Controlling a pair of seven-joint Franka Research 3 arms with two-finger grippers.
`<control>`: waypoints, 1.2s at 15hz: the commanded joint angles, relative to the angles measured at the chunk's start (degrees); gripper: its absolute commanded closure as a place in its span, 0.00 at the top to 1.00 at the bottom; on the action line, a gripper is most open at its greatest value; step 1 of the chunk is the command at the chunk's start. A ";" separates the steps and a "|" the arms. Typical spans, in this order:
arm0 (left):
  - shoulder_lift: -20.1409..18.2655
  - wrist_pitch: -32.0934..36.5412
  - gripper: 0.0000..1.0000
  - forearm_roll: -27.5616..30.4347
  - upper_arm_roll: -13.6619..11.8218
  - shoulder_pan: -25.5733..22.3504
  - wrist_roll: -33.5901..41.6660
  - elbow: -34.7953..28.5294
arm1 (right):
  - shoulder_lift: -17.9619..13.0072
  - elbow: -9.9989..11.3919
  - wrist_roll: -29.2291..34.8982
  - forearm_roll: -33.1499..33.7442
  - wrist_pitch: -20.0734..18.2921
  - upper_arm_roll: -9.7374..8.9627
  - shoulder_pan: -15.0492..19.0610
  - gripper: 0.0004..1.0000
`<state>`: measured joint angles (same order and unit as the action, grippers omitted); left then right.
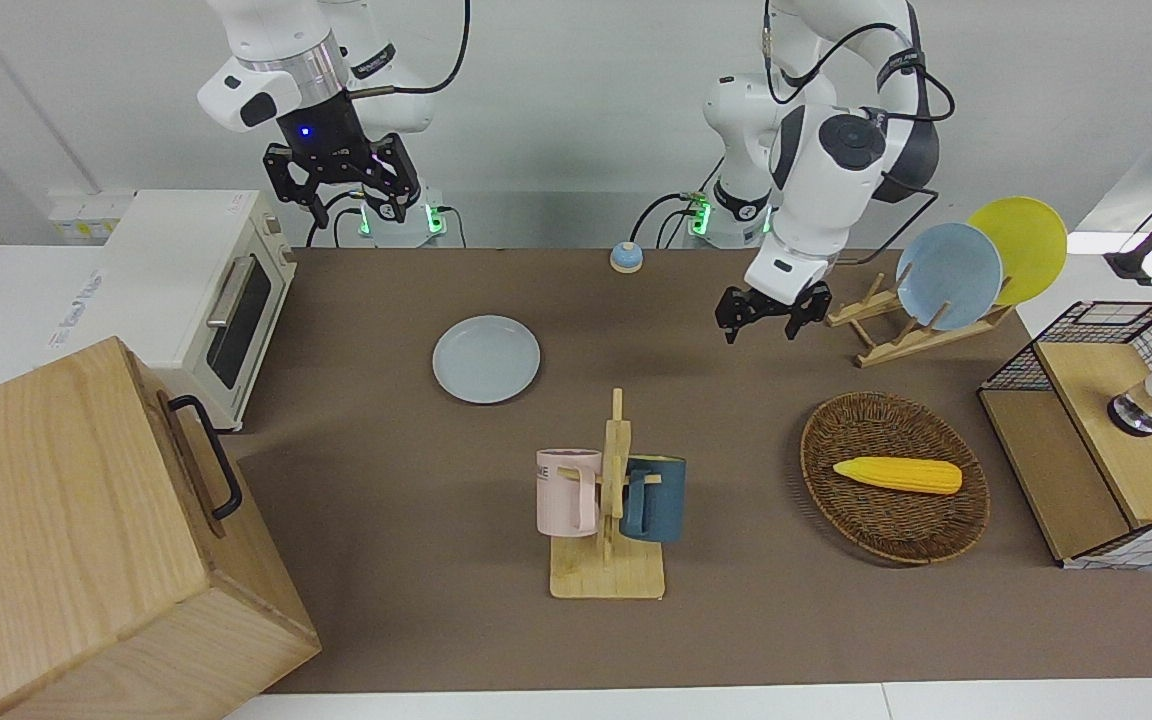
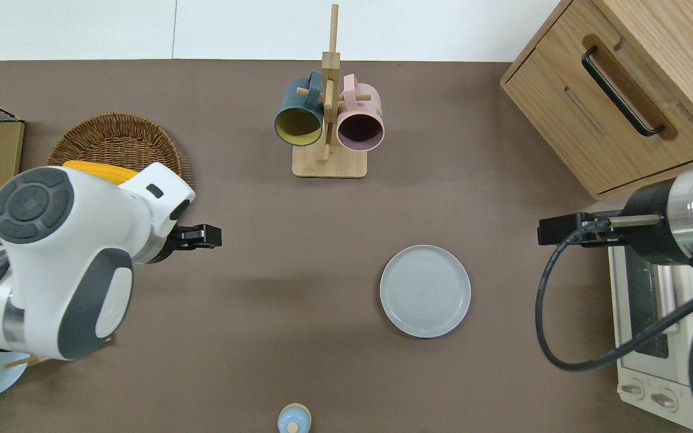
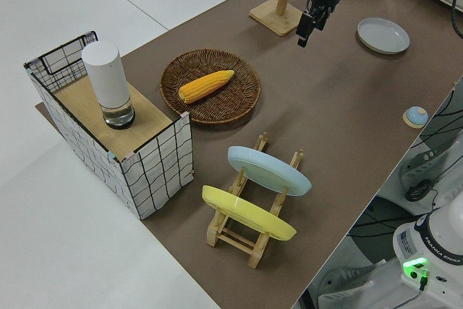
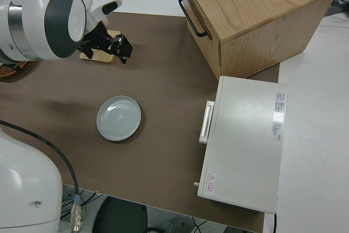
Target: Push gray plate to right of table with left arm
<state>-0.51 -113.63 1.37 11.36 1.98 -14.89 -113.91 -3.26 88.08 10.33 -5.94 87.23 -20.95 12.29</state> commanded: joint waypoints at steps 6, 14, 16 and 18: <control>-4.15 14.66 0.99 -0.84 -11.27 3.03 10.23 9.57 | 0.36 -0.81 0.12 -0.92 -0.40 -0.23 0.37 1.00; -4.85 27.40 0.99 -0.84 -11.62 2.42 9.70 21.35 | 0.27 -0.81 0.12 -0.92 -0.40 -0.23 0.37 1.00; -4.85 28.98 0.99 -0.76 -11.45 2.33 9.44 21.88 | 0.36 -0.81 0.12 -0.92 -0.40 -0.23 0.37 1.00; -4.85 30.92 0.99 -0.75 -11.62 2.24 7.52 23.20 | 0.36 -0.81 0.12 -0.92 -0.40 -0.23 0.37 1.00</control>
<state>-6.00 -86.25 1.37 0.46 3.56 -5.25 -93.17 -3.26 88.08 10.33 -5.94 87.23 -20.95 12.29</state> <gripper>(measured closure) 0.004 0.004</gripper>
